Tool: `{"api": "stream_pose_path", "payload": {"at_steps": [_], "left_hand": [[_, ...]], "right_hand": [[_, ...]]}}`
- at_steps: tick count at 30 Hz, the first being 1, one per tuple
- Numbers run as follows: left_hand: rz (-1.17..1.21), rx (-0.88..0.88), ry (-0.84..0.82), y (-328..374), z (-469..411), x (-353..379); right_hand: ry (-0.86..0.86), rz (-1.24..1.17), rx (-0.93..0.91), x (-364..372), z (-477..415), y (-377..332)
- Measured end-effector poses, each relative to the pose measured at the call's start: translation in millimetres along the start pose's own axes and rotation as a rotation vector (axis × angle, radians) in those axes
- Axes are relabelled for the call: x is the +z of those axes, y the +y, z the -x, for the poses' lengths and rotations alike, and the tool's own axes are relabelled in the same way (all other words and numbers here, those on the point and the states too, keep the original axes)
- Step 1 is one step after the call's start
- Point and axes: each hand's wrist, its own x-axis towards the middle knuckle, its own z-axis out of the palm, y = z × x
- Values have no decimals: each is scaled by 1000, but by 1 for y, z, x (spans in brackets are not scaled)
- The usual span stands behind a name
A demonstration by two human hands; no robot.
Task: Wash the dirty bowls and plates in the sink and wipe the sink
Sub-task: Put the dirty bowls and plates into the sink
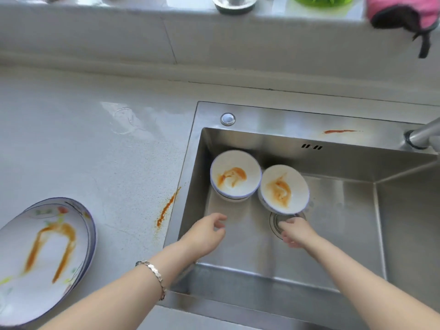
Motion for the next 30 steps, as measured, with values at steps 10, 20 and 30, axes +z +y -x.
{"api": "stream_pose_path", "payload": {"at_steps": [10,20,30], "left_hand": [[-54,152,650,-89,133,-158],[112,-456,576,-247,162,-222],[354,-261,509,-230,166,-213]], "right_hand": [[-331,346,-471,130,150,-139],[-339,423,-473,276,186,-183],[-291,202,-440,248,174,-152]]}}
